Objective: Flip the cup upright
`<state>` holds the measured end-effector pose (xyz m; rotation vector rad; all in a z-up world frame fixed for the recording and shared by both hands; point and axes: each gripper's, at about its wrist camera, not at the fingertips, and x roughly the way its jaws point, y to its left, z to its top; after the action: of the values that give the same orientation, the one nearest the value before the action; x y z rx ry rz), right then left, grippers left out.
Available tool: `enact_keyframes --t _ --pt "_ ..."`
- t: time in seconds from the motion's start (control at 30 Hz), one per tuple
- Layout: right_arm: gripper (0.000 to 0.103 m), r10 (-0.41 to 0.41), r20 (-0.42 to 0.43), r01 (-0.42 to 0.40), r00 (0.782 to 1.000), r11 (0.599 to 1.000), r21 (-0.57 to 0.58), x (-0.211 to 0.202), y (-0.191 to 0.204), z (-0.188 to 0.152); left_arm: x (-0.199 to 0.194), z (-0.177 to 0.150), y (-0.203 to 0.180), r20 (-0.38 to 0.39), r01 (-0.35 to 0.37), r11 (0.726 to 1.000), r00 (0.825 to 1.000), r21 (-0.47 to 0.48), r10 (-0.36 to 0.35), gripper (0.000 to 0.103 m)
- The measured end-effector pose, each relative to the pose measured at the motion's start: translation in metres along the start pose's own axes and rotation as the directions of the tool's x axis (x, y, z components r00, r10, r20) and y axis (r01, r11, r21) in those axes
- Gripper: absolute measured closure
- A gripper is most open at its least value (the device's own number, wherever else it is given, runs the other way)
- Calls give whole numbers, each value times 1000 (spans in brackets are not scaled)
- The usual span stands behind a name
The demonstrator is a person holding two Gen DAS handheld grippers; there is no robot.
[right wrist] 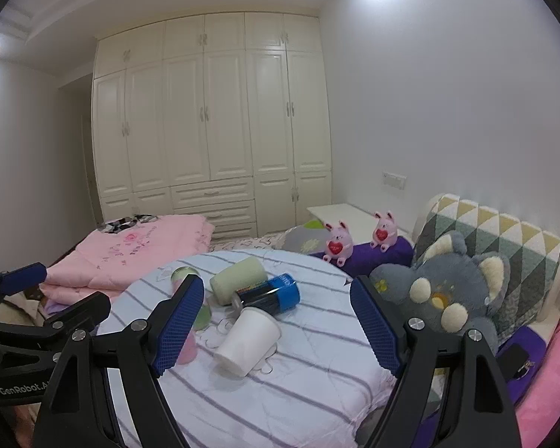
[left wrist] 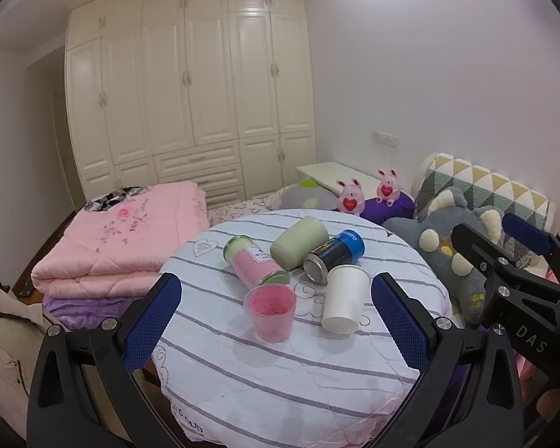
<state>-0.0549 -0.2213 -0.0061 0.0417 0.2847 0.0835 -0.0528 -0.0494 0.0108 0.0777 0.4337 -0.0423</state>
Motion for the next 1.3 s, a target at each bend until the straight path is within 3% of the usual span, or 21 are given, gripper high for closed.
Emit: enact_keyframes --t 0.5,1.3 --pt "21 4 29 -3 1000 1000 -12 6 -2 19 -2 27 -2 39 1 1000 999 -11 0 0" --pt "21 -1 -10 1 1000 1000 7 24 -11 28 16 40 -8 7 10 1000 1000 10 -10 0"
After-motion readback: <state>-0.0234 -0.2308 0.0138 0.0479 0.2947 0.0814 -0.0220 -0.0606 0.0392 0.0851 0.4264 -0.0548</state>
